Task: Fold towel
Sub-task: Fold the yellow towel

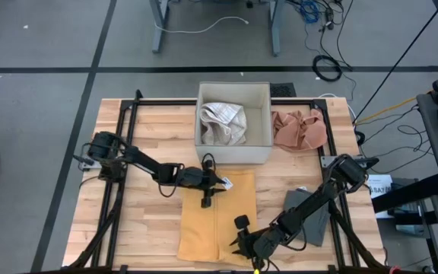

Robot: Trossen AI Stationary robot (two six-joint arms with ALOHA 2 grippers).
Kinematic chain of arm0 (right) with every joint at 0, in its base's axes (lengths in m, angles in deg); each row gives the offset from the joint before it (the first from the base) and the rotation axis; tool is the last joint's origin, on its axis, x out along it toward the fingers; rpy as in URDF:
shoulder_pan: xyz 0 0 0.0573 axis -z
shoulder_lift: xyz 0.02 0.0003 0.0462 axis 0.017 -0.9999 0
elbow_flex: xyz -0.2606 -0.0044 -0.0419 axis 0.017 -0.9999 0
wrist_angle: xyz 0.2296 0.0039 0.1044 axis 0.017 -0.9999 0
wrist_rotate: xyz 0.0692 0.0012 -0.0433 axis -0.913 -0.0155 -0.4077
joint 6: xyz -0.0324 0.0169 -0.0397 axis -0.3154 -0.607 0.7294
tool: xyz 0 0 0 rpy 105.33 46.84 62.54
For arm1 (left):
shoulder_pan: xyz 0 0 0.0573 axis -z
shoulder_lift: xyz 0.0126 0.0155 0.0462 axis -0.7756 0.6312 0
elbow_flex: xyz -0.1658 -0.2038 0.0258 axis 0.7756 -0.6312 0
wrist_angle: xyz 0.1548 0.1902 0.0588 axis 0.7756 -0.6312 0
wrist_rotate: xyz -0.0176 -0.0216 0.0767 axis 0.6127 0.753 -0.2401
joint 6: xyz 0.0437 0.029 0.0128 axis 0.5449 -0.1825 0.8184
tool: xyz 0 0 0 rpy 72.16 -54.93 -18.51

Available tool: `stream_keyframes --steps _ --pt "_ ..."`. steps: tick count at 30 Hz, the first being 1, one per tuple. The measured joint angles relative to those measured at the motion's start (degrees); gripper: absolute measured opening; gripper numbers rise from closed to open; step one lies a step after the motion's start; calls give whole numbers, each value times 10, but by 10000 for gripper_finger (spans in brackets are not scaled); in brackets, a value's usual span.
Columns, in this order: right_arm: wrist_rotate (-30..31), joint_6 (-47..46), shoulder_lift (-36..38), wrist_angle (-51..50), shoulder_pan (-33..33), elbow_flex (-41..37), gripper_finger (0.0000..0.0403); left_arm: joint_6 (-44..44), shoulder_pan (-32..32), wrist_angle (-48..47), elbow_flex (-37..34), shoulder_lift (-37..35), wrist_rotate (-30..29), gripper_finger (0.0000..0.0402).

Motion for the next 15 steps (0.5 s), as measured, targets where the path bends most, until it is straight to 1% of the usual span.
stream_keyframes --steps 3,5,7,11,15 --pt "20 0 5 -29 0 0 109 17 9 -30 0 -42 0 142" --pt "21 -3 4 -48 1 0 109 21 21 -62 0 -72 0 142" --pt "20 -9 4 -54 1 0 109 24 40 -115 0 -105 0 142" --pt "20 -7 4 -63 0 0 109 22 99 -213 0 -155 4 146" --pt "20 -4 4 -71 0 0 109 -24 176 -273 0 -177 -29 175"
